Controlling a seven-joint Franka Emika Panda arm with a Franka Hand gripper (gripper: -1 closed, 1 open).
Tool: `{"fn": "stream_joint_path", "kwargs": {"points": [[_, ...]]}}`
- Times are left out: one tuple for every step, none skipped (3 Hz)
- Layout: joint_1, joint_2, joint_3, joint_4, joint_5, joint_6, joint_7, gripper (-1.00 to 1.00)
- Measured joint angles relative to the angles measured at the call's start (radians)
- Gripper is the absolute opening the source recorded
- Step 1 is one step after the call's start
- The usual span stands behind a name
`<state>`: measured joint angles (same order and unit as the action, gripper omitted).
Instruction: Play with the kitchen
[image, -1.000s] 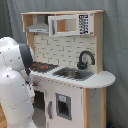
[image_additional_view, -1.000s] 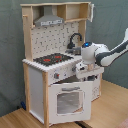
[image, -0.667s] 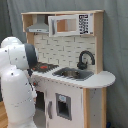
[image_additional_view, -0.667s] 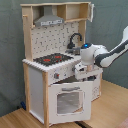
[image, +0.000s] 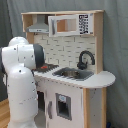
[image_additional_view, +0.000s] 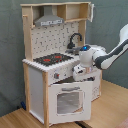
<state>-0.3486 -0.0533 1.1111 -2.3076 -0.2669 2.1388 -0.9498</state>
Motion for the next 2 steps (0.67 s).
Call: {"fn": "stream_joint_path", "kwargs": {"points": [[0.000, 0.008, 0.002, 0.001, -0.010, 0.001, 0.009, -1.00], [0.001, 0.015, 0.004, 0.002, -0.019, 0.003, 0.019, -1.00]]}}
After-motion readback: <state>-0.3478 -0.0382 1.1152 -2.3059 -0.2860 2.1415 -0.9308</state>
